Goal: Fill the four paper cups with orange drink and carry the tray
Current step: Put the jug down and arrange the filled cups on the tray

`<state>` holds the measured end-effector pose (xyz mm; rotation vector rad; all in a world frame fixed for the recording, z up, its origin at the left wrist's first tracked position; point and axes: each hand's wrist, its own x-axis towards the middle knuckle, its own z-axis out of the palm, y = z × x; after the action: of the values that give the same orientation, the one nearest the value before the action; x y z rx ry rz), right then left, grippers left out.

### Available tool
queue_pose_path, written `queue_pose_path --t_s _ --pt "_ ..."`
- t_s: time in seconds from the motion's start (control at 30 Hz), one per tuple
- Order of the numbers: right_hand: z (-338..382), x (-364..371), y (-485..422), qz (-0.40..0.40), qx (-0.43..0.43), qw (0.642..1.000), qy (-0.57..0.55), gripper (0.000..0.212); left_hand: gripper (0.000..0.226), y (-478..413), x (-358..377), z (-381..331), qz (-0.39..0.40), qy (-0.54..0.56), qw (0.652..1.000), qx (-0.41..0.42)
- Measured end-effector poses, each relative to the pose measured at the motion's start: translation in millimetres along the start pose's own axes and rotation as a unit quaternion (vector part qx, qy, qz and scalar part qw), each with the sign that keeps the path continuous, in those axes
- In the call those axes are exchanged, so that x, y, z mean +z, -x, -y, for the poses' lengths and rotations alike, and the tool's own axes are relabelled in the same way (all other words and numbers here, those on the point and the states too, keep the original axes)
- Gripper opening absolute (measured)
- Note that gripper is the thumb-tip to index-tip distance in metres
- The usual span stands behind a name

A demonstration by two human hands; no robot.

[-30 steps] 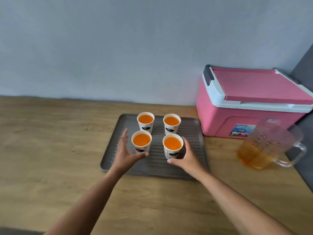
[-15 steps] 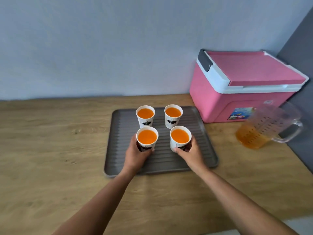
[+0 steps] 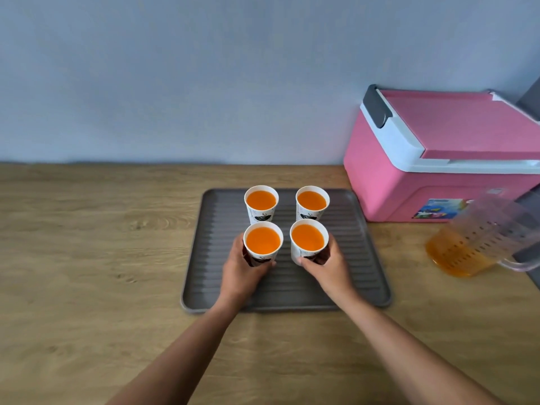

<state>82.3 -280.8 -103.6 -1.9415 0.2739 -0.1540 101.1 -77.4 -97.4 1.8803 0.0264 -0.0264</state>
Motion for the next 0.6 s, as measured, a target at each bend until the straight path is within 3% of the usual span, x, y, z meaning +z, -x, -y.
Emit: queue_pose_path --t_s 0.37,0.6 --pt "3 -8 -6 0.046 -0.004 0.999 -0.010 0.066 0.071 2 5 -8 -0.022 -0.014 1.000 -0.003" --pt "1 -23 -7 0.097 -0.018 0.993 -0.072 0.078 0.072 1 6 -8 -0.020 0.003 1.000 -0.001"
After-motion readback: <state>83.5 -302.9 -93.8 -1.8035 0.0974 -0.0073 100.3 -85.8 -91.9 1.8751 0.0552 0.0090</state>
